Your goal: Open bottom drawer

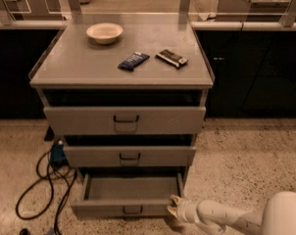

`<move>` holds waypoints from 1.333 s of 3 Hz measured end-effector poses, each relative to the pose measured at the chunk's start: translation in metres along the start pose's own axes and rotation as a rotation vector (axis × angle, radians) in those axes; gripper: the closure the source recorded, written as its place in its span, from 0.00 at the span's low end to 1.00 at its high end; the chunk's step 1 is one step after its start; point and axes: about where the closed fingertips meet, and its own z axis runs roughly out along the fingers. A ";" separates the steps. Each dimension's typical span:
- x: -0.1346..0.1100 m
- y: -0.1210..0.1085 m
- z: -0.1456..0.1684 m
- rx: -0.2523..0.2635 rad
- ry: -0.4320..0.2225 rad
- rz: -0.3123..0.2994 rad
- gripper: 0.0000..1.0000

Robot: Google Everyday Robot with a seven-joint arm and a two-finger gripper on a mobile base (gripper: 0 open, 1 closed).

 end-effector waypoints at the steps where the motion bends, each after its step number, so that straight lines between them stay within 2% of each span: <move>1: -0.002 0.000 -0.003 0.000 0.000 0.000 1.00; 2: 0.008 0.032 -0.015 0.036 -0.007 0.024 1.00; 3: 0.006 0.032 -0.019 0.036 -0.007 0.024 1.00; 4: 0.014 0.055 -0.027 0.063 -0.012 0.043 1.00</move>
Offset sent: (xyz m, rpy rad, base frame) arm -0.4054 -0.0101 -0.0653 0.1160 -0.2126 -0.4359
